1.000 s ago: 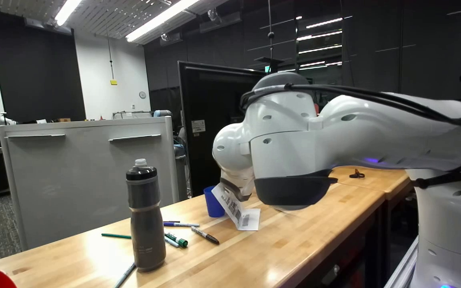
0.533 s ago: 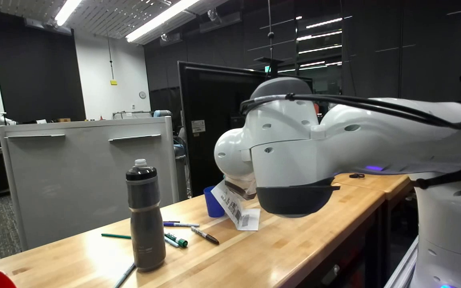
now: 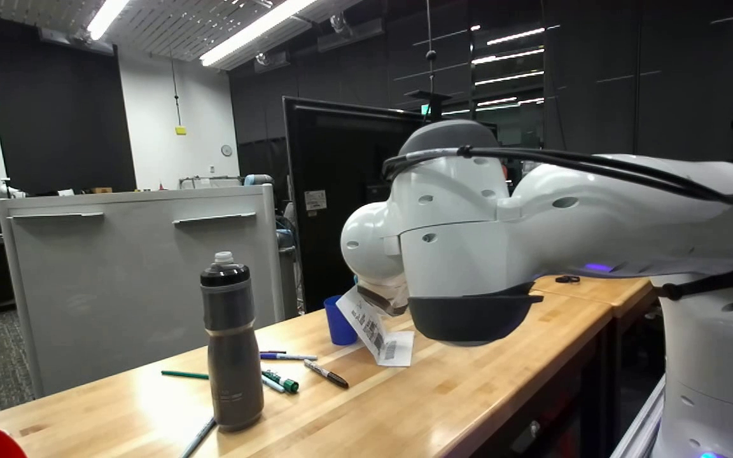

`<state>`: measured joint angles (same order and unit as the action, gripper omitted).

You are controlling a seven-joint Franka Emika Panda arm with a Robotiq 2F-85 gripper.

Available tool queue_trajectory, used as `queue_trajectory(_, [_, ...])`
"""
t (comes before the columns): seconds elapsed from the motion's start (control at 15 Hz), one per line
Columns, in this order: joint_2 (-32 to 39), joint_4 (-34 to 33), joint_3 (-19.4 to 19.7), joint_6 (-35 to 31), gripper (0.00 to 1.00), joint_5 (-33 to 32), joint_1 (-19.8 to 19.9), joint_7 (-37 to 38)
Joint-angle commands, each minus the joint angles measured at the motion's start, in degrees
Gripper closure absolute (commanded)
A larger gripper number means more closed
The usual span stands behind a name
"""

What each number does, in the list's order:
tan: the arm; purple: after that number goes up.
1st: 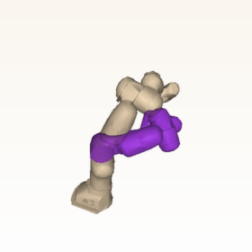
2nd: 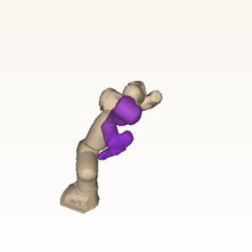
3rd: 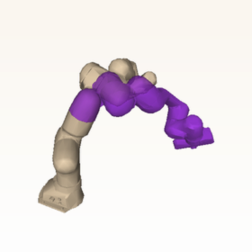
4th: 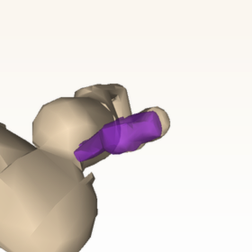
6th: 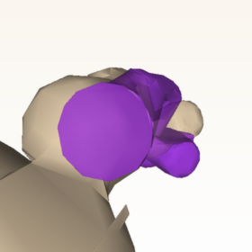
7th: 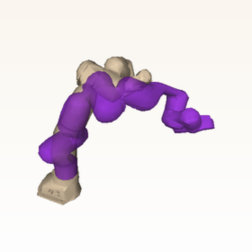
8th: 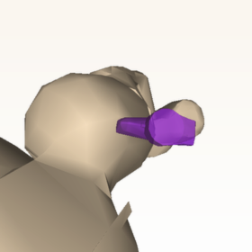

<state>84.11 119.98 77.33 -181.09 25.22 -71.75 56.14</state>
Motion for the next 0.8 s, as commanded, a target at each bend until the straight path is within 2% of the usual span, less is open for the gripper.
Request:
queue_trajectory(0.0, [-0.32,1.03,0.09,-0.78,1.0,0.96,-1.58,-0.08])
queue_trajectory(0.47, [-6.96,1.97,-0.3,-3.25,1.0,2.24,-2.59,-1.9])
queue_trajectory(0.73, [-10.93,4.0,-0.66,-6.56,1.0,2.7,-4.47,-2.85])
